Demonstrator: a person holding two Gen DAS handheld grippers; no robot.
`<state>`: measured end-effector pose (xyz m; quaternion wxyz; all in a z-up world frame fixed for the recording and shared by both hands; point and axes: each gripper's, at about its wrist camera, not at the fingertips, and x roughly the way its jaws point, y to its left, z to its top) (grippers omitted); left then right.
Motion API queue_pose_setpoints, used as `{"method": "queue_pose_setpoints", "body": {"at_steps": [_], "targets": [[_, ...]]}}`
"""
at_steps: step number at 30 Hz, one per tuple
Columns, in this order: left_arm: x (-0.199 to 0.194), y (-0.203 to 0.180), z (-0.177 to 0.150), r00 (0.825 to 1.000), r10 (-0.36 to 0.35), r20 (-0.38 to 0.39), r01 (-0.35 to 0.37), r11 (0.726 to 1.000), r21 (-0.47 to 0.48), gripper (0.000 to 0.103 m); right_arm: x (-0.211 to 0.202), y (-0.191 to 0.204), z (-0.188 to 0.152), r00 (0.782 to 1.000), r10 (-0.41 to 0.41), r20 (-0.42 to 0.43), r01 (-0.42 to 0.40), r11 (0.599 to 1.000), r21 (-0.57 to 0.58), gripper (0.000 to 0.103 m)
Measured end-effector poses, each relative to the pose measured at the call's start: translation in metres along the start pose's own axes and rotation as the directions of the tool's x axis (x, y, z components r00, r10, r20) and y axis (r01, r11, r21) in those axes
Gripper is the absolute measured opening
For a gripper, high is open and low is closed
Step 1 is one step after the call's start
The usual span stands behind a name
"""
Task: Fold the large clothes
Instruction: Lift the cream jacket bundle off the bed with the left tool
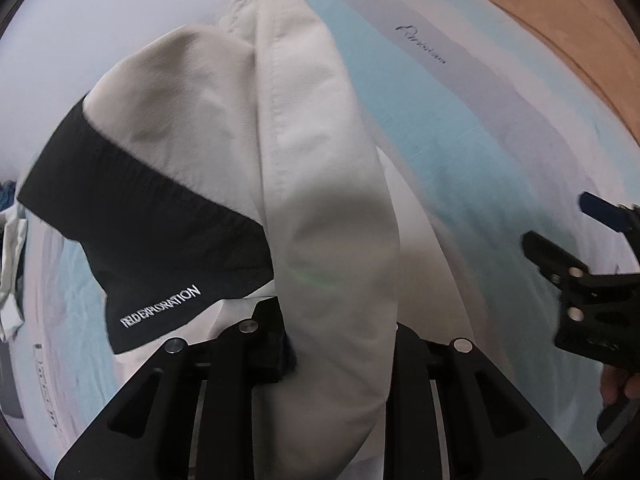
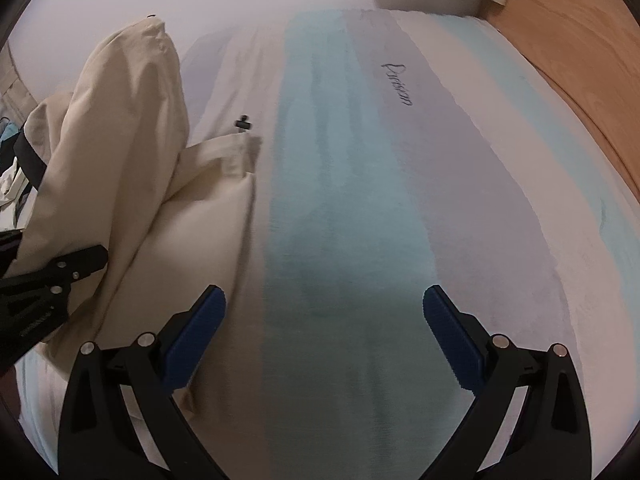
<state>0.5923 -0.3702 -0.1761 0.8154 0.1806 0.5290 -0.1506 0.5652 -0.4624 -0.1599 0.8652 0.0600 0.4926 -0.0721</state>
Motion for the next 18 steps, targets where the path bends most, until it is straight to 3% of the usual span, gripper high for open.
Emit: {"method": "queue_pose_setpoints", "body": {"at_steps": [6, 15, 18], "targets": [[0.02, -0.026, 0.004, 0.997, 0.075, -0.012, -0.076, 0.997, -0.028, 0.024, -0.002, -0.02, -0.006, 1.0, -0.021, -0.009, 0.021, 1.0, 0.005, 0.095], [0.048, -0.056, -0.003, 0.977, 0.208, -0.033, -0.21, 0.977, -0.04, 0.027, -0.002, -0.052, -0.015, 0.998, -0.055, -0.03, 0.056, 0.998, 0.037, 0.095], [0.053, -0.061, -0.003, 0.974, 0.224, -0.036, -0.226, 0.972, -0.068, 0.026, -0.003, -0.062, -0.02, 0.997, -0.061, -0.037, 0.062, 0.997, 0.043, 0.095]]}}
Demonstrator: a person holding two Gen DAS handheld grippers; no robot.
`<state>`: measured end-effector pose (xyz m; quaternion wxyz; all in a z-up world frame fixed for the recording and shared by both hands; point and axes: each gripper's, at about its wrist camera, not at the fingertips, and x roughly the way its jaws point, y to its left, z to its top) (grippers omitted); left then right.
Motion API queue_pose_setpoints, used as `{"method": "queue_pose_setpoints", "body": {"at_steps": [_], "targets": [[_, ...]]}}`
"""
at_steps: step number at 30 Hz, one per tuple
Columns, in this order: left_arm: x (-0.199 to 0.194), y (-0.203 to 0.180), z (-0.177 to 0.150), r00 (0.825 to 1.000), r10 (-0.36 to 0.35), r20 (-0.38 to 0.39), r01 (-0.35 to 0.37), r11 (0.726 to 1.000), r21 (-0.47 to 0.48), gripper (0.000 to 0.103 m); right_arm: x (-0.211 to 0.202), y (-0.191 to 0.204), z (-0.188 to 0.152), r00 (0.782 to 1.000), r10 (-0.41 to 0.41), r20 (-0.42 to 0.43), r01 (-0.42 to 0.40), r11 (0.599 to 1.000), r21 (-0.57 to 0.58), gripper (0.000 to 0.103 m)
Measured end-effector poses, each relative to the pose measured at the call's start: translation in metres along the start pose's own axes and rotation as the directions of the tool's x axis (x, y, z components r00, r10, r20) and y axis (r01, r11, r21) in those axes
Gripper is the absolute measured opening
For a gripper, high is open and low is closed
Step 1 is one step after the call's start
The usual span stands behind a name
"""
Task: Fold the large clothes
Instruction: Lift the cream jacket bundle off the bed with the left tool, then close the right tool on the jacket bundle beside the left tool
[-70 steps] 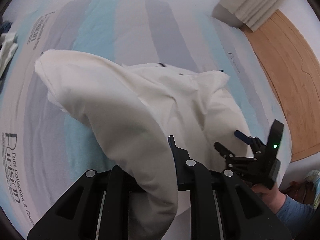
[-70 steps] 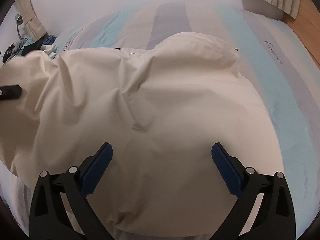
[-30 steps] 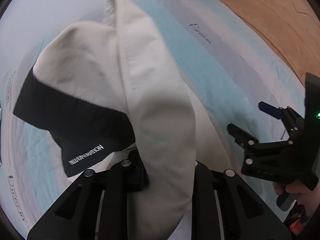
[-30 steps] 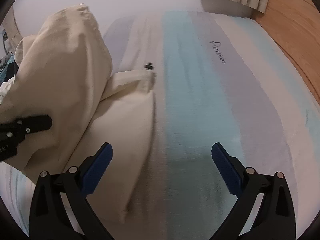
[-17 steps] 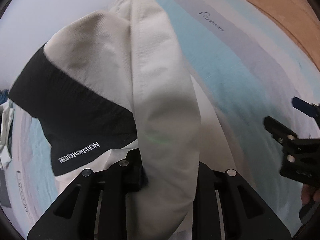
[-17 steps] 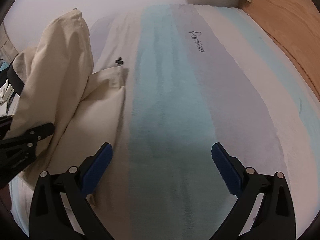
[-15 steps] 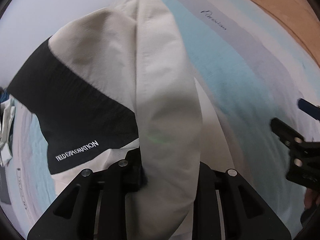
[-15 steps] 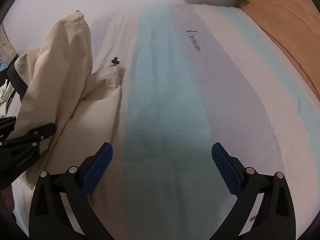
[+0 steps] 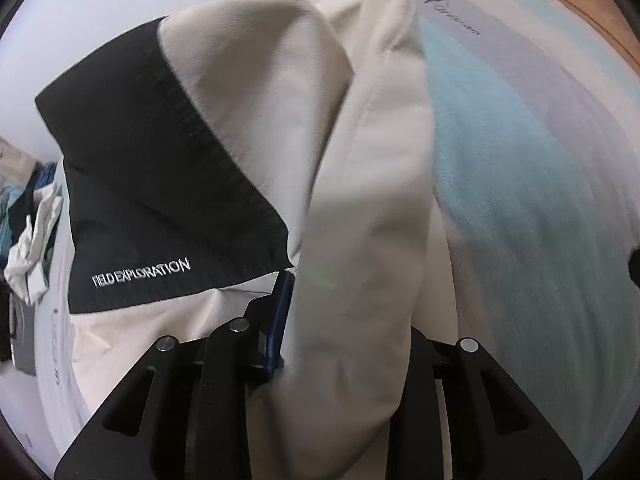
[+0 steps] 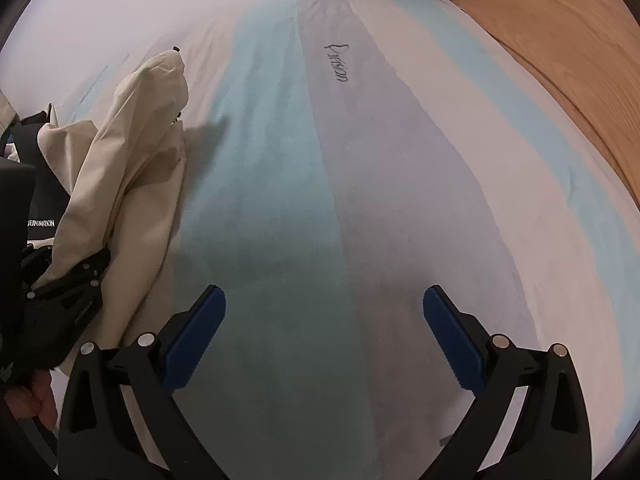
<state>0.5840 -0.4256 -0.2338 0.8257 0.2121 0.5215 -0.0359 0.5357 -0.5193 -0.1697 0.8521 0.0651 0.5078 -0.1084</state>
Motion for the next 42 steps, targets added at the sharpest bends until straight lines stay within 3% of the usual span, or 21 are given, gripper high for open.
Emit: {"method": "queue_pose_setpoints", "body": {"at_steps": [11, 14, 16, 19, 23, 27, 33, 38, 42], "targets": [[-0.006, 0.004, -0.004, 1.0, 0.002, 0.009, -0.002, 1.0, -0.009, 0.028, 0.001, -0.006, -0.004, 1.0, 0.011, -0.009, -0.011, 1.0, 0.005, 0.095], [-0.009, 0.011, -0.002, 0.998, -0.056, -0.017, 0.055, 0.997, -0.059, 0.038, -0.002, -0.007, 0.0, 1.0, 0.013, -0.001, -0.013, 1.0, 0.015, 0.095], [-0.017, 0.015, 0.006, 0.995, -0.103, -0.015, 0.101, 0.991, -0.092, 0.055, -0.005, -0.011, -0.002, 1.0, 0.011, 0.002, -0.011, 1.0, 0.019, 0.095], [-0.026, 0.01, 0.007, 0.994, -0.112, 0.009, 0.113, 0.991, -0.071, 0.07, -0.011, -0.016, -0.005, 1.0, 0.006, 0.004, -0.006, 1.0, 0.026, 0.095], [-0.032, 0.015, 0.006, 0.986, -0.165, 0.0, 0.164, 0.98, -0.111, 0.073, -0.015, -0.02, -0.009, 1.0, -0.001, 0.007, 0.001, 1.0, 0.021, 0.095], [-0.045, 0.023, 0.009, 0.969, -0.248, -0.003, 0.245, 0.959, -0.145, 0.084, -0.018, -0.02, -0.007, 1.0, -0.004, 0.005, 0.004, 1.0, 0.014, 0.095], [-0.072, 0.031, 0.01, 0.944, -0.329, 0.001, 0.326, 0.937, -0.124, 0.085, -0.025, -0.02, -0.005, 1.0, 0.009, 0.014, -0.009, 1.0, 0.005, 0.095], [-0.088, 0.064, 0.006, 0.946, -0.324, 0.029, 0.325, 0.94, -0.101, 0.091, -0.037, -0.008, 0.004, 0.999, 0.024, 0.033, -0.023, 0.999, -0.024, 0.095], [-0.082, 0.098, 0.007, 0.936, -0.352, 0.009, 0.352, 0.932, -0.089, 0.092, -0.043, 0.012, 0.014, 0.998, 0.051, 0.04, -0.049, 0.998, -0.047, 0.095]]}}
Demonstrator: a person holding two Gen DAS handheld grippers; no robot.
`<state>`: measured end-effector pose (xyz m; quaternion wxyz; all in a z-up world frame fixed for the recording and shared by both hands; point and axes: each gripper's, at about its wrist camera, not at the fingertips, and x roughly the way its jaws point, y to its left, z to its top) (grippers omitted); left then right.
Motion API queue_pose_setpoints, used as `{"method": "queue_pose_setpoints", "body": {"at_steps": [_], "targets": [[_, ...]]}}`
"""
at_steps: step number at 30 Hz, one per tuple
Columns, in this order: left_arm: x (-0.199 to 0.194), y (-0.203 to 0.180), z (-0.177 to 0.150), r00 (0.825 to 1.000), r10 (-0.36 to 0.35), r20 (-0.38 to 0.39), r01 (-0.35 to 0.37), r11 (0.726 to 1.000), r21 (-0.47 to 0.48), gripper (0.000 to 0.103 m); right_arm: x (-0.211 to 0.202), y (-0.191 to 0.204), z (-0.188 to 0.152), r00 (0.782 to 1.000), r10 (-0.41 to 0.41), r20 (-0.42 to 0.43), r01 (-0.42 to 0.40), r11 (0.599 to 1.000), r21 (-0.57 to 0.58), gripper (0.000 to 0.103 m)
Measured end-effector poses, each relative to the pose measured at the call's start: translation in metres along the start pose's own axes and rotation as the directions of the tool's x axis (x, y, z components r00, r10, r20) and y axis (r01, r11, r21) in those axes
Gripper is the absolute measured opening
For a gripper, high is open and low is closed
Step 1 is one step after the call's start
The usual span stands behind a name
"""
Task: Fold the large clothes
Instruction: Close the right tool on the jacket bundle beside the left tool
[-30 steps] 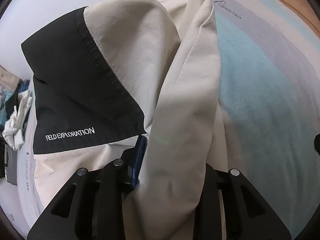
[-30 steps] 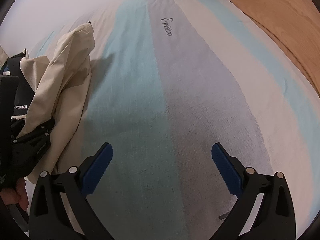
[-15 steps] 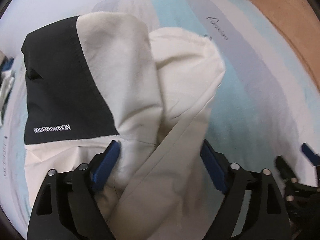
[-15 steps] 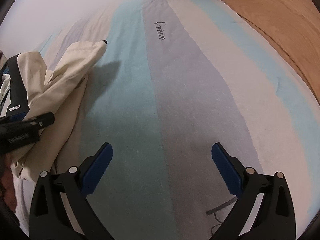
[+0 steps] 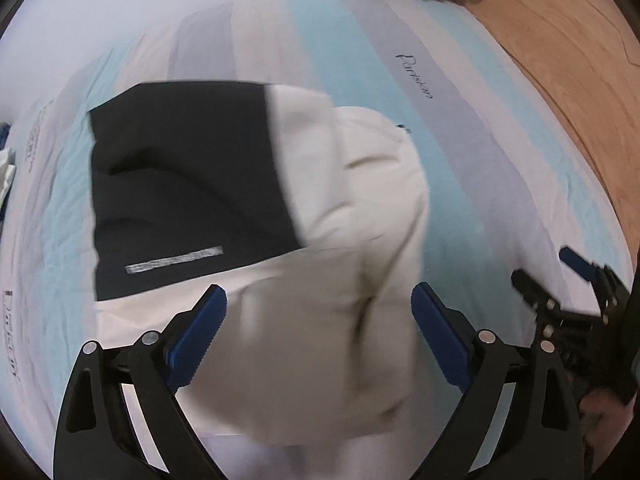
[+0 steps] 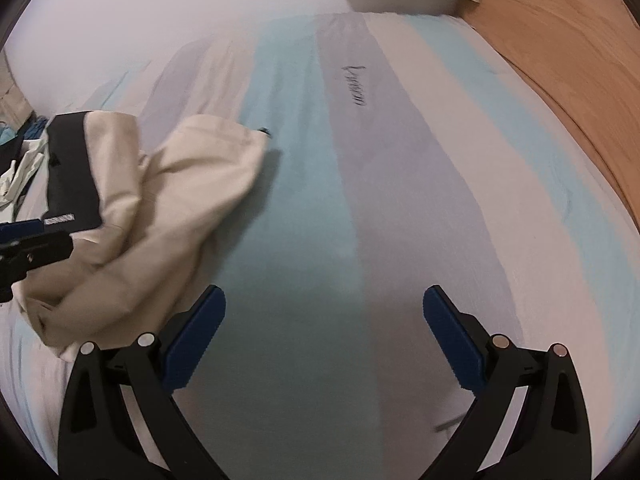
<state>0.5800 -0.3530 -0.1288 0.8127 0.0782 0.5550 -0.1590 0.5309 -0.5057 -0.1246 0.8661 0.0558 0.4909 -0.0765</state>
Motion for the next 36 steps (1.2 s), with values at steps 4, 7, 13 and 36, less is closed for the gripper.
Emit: {"method": "queue_pose_setpoints", "body": {"at_steps": [4, 7, 13, 36], "targets": [[-0.006, 0.055, 0.0, 1.0, 0.011, -0.019, -0.01, 0.999, 0.032, 0.093, 0.004, 0.034, 0.015, 0.999, 0.053, -0.007, -0.053, 0.998, -0.04, 0.095], [-0.006, 0.096, -0.003, 0.998, 0.004, -0.066, -0.003, 1.0, 0.023, 0.093, 0.01, 0.064, 0.024, 0.993, 0.111, -0.04, -0.113, 0.991, -0.075, 0.095], [0.0, 0.162, -0.003, 0.987, -0.125, -0.099, 0.12, 0.991, -0.05, 0.093, 0.038, 0.103, 0.041, 0.961, 0.223, -0.163, -0.235, 0.97, -0.058, 0.095], [0.098, 0.202, -0.01, 0.893, -0.421, -0.161, 0.398, 0.904, -0.156, 0.096, 0.142, 0.104, 0.053, 0.794, 0.459, -0.399, -0.407, 0.888, 0.213, 0.097]]}}
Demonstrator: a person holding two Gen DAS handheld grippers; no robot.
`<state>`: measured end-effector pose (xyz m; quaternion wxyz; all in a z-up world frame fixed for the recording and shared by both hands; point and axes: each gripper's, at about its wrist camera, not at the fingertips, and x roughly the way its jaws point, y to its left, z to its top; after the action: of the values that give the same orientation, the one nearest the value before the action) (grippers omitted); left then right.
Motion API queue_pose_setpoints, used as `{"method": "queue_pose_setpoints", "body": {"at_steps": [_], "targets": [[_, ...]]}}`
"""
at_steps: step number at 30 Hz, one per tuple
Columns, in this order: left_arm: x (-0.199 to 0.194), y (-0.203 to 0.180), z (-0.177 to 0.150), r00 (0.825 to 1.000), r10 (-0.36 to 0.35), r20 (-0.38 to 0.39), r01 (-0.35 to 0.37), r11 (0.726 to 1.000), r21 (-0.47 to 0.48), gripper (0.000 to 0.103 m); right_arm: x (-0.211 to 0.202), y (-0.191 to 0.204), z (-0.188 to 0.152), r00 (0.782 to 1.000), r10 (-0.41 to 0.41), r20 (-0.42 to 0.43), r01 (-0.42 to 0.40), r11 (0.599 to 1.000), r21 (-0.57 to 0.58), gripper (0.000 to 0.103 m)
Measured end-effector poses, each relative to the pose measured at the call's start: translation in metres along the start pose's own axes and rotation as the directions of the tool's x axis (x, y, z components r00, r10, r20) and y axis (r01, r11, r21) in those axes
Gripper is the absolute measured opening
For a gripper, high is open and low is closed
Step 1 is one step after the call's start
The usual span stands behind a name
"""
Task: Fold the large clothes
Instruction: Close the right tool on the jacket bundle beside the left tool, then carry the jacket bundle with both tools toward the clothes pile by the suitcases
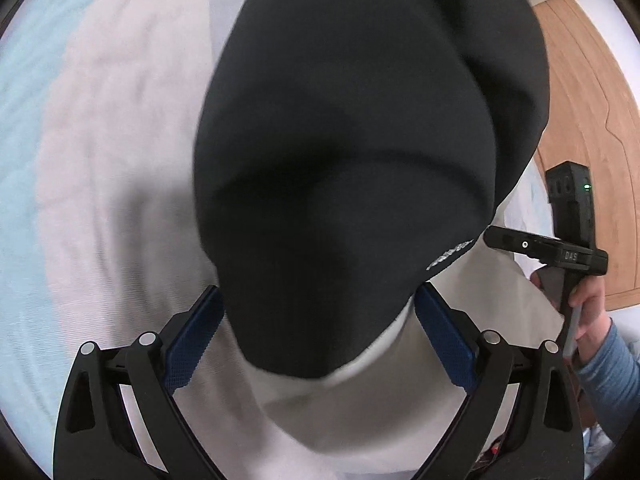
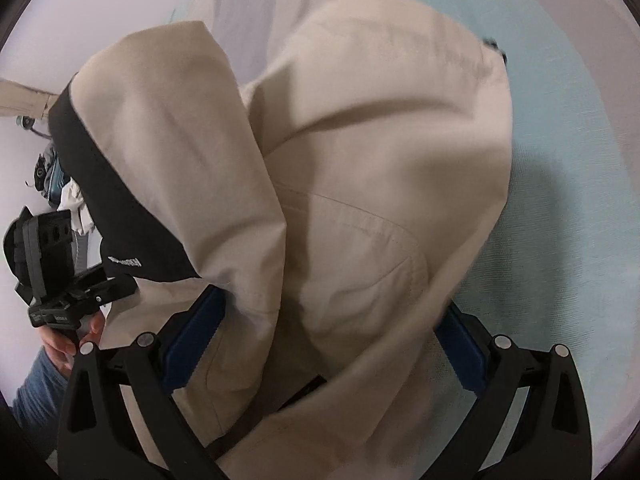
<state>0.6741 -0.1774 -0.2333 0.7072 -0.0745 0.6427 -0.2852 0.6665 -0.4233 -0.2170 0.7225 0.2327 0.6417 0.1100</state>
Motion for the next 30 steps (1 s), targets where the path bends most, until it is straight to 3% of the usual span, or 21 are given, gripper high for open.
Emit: {"method": "queue_pose_setpoints", "body": {"at_steps": [3, 7, 11, 15, 18, 21, 30], "targets": [[0.007, -0.002, 0.0, 1.0, -0.017, -0.004, 0.017, 1.0, -0.004, 0.097, 0.007, -0.009, -0.001, 0.999, 0.049, -0.015, -0.048, 0.998, 0.045, 0.097], [0.014, -0.008, 0.001, 1.0, -0.03, -0.003, 0.03, 1.0, 0.01, 0.097, 0.011, -0.002, -0.004, 0.994, 0.097, -0.045, -0.097, 0.995, 0.015, 0.097], [0.014, -0.005, 0.0, 0.998, -0.061, 0.005, 0.061, 0.998, -0.01, 0.097, 0.017, 0.013, -0.004, 0.977, 0.206, -0.053, -0.206, 0.979, 0.008, 0.096], [0.017, 0.009, 0.002, 0.997, -0.082, 0.012, 0.082, 0.997, -0.015, 0.091, 0.034, 0.022, -0.003, 0.985, 0.145, -0.097, -0.15, 0.988, -0.044, 0.096], [0.015, 0.01, 0.002, 0.994, -0.107, 0.019, 0.107, 0.994, -0.005, 0.086, 0.04, 0.014, -0.001, 0.979, 0.178, -0.103, -0.18, 0.984, -0.01, 0.096], [0.014, 0.014, -0.001, 0.992, -0.124, 0.036, 0.124, 0.992, -0.002, 0.082, 0.04, 0.012, -0.004, 0.982, 0.16, -0.097, -0.162, 0.987, -0.018, 0.094], [0.01, 0.024, -0.003, 0.988, -0.137, 0.073, 0.137, 0.991, 0.001, 0.06, 0.019, 0.015, -0.006, 0.98, 0.189, -0.057, -0.191, 0.981, -0.03, 0.054]]}}
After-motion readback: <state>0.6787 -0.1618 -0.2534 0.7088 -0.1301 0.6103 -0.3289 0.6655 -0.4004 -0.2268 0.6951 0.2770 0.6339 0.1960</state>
